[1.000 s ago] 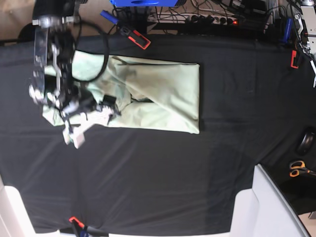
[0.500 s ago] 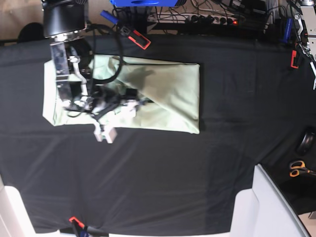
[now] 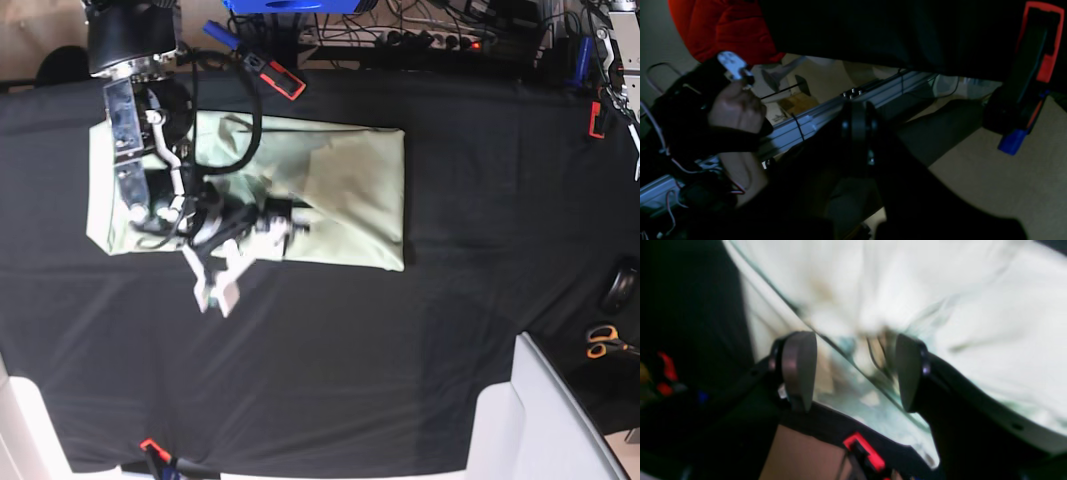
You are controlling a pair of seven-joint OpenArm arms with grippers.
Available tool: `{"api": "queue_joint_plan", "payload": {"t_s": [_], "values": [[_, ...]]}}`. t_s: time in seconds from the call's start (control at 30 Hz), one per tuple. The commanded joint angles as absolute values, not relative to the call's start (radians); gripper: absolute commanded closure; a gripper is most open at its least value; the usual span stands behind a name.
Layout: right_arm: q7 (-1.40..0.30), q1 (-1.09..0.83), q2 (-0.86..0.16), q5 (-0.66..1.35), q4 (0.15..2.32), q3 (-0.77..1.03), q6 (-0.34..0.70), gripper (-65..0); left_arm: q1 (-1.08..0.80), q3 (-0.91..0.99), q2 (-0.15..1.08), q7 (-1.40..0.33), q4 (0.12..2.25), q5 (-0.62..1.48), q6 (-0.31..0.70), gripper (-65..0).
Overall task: Fold the T-shirt properly
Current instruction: 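Grasp the middle fold again with the right gripper and smooth it flat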
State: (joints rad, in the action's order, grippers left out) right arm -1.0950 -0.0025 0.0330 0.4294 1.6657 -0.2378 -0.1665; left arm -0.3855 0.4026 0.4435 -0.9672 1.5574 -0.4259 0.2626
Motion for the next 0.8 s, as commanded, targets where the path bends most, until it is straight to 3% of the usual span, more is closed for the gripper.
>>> {"api": "queue_joint_plan", "payload": {"t_s": [0.0, 0.77], "values": [[-1.109, 0.01, 0.041, 0.444, 1.684, -0.24, -0.16, -35.8, -0.384, 0.41, 0.466, -0.969, 1.57, -0.447, 0.252, 0.0], [-0.977, 0.074, 0.067, 0.444, 1.368, -0.24, -0.157, -35.8, -0.384, 0.41, 0.466, -0.969, 1.57, -0.443, 0.252, 0.0]]}}
